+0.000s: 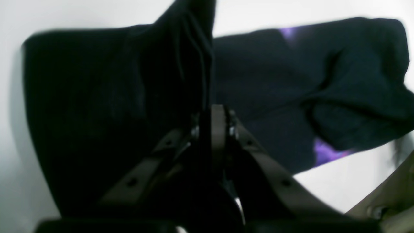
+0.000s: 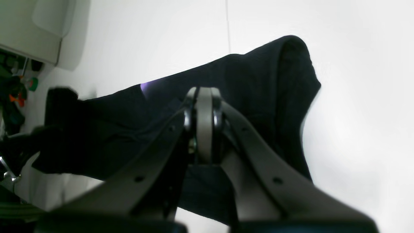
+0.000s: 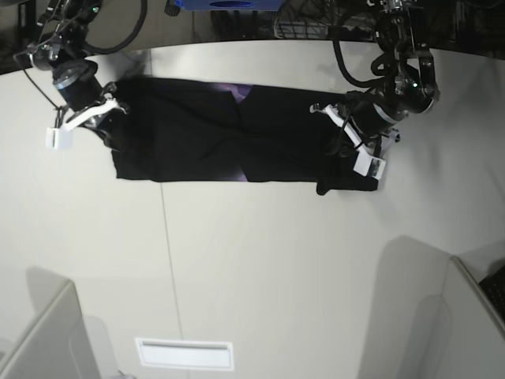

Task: Fold the T-shirt properly
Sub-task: 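Fold the strip end held by the left gripper toward the right gripper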

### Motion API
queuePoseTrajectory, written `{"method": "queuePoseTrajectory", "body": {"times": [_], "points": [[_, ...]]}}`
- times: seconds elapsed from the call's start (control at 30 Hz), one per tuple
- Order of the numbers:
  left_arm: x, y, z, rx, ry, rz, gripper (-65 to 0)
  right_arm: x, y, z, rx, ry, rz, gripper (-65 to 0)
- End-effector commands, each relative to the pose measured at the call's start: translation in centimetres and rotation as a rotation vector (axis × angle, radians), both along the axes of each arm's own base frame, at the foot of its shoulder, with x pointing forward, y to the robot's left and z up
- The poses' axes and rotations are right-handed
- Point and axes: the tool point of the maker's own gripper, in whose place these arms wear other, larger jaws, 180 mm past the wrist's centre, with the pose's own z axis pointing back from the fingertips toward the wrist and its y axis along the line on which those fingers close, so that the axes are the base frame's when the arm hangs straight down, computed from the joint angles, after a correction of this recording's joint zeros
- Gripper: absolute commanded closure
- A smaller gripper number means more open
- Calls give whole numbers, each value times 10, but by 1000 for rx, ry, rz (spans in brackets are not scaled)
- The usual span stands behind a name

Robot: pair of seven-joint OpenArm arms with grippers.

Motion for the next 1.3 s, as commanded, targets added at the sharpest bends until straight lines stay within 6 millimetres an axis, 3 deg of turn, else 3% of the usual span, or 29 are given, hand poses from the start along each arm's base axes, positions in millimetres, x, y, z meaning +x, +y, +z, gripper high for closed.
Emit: {"method": "queuePoseTrajectory", "body": {"times": [0.0,0.2,0.63,0.8,1.27], "points": [[6,-5,8,-22,-27,7,0,5,-2,12,0,-46,-3,0],[11,-31,10,-55,-16,-29,0,5,-2,12,0,-46,-3,0],[8,-32,8,-50,-3,-39,0,5,-2,12,0,-47,-3,0],[2,-51,7,-64,5,-95,0,5,-2,12,0,-46,-5,0],[1,-46,-3,-60,35,-80,0,4,-2,11,1,-42,-7,0]]}}
